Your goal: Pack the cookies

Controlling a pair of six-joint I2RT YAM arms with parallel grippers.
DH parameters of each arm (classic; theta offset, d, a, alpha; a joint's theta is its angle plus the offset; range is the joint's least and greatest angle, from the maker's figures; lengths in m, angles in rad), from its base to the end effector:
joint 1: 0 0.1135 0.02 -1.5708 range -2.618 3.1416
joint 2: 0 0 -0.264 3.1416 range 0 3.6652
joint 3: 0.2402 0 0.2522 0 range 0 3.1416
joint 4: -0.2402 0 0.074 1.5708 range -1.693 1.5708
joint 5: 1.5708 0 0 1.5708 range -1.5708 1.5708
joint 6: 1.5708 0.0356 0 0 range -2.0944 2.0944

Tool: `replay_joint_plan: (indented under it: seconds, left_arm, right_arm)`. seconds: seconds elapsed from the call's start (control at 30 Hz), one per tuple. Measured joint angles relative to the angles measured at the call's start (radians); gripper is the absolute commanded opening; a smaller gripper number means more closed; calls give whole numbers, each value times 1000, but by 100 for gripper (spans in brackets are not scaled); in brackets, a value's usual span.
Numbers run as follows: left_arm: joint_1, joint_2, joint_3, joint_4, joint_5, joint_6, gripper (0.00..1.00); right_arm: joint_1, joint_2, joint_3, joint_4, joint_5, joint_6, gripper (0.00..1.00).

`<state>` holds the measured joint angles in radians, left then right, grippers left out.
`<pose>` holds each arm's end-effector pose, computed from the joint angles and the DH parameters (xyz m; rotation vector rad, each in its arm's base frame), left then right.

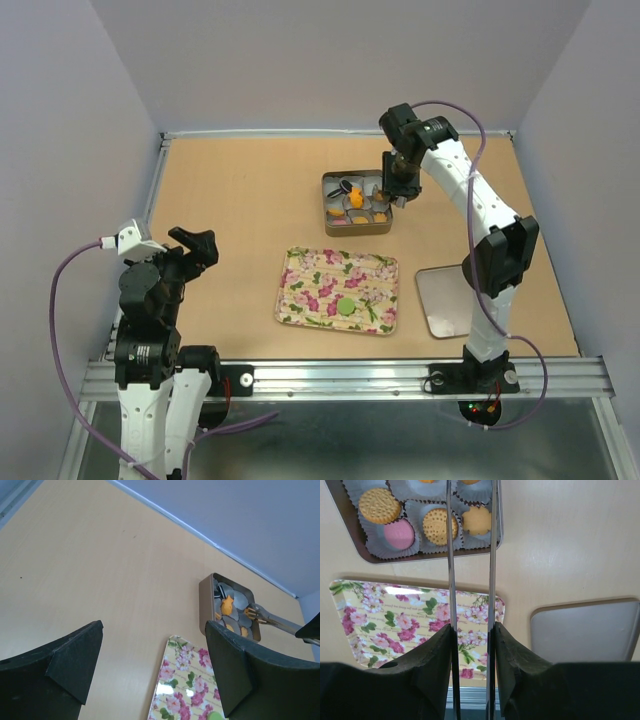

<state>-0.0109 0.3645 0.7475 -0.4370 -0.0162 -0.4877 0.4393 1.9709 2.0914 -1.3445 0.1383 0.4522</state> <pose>0.0876 -0.0004 0.3489 -0.3989 1.5882 -0.3699 0.3604 0.1640 0.3429 0.0515 2.7695 0.0361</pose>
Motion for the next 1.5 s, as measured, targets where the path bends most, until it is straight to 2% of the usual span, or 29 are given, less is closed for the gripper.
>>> replay_joint_plan:
  seconds: [0.27,0.37,0.47,1.07,1.2,1.3,1.37,1.5]
  left_arm:
    - [0,15,-1,2,0,0,95]
    - [0,15,-1,2,0,0,95]
    - [0,15,-1,3,0,0,95]
    - [0,15,-1,7,4,0,95]
    - [0,15,-2,7,5,0,95]
    - [0,15,-2,8,5,0,95]
    - [0,15,-2,8,5,0,95]
    - [0,21,-2,14,5,1,95]
  right_arm:
    - [0,38,16,6,-3,-5,35]
    - [0,42,16,6,-3,-5,44]
    - [-1,42,16,6,-1,-4,48]
    - [-2,29,16,9,6,-12,49]
    - [6,-40,-19,14,-10,-21,49]
    - [44,-154,-94,22,-16,-30,49]
    - [92,-226,-138,23,-18,-28,49]
    - [273,-397,-319,68,-39,9,49]
